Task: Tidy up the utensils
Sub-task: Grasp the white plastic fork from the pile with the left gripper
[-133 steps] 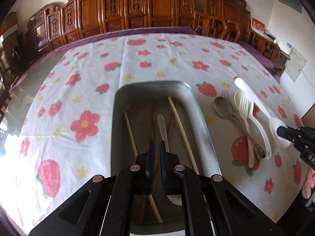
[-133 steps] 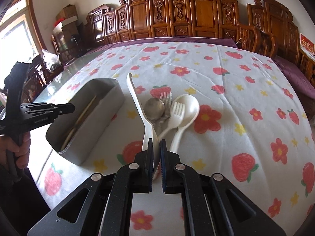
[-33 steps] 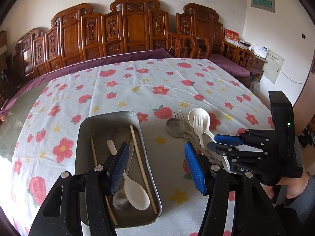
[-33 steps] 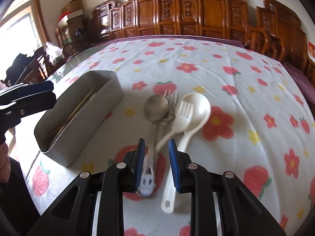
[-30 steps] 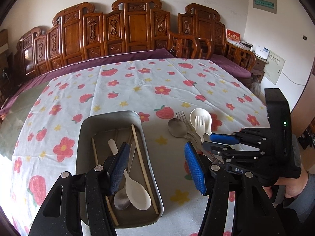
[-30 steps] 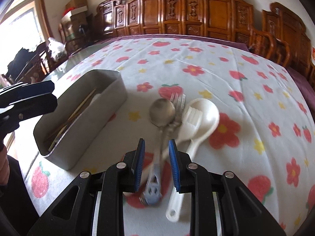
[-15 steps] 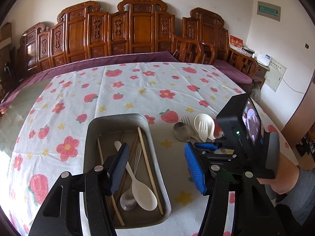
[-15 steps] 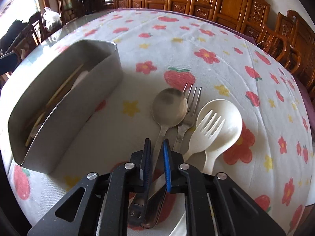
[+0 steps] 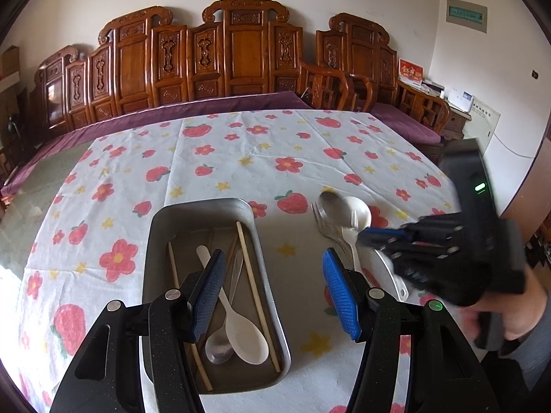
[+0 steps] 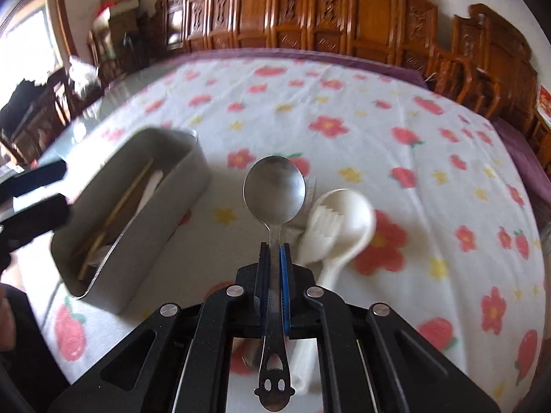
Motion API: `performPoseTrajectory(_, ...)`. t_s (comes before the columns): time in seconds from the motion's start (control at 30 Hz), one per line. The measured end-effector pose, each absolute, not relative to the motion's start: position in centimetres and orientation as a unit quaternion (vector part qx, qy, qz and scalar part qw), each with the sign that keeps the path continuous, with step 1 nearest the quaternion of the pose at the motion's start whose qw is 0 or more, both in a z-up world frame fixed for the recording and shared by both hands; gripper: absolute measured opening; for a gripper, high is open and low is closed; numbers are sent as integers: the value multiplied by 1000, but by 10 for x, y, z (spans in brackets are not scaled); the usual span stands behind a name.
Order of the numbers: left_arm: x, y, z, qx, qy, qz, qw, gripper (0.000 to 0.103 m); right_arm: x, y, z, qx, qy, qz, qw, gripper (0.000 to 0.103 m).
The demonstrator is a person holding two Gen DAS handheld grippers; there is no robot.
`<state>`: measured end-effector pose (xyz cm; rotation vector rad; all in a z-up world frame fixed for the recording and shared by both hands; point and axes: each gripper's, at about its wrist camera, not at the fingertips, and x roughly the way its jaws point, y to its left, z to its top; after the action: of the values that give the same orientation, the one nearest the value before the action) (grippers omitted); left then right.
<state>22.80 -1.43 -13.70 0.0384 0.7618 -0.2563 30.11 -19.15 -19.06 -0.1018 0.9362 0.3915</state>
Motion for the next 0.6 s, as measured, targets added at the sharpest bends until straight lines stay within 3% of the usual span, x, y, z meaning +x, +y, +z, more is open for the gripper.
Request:
performPoseTrajectory(0.17,222,-30,-140,30,370,-130,919,56,284,-239,-182,-24,436,166,884,7)
performPoseTrajectory(0.6,228,-83,-170,73,411,-143,898,56,286,-292,-226,-6,457,140,878,7)
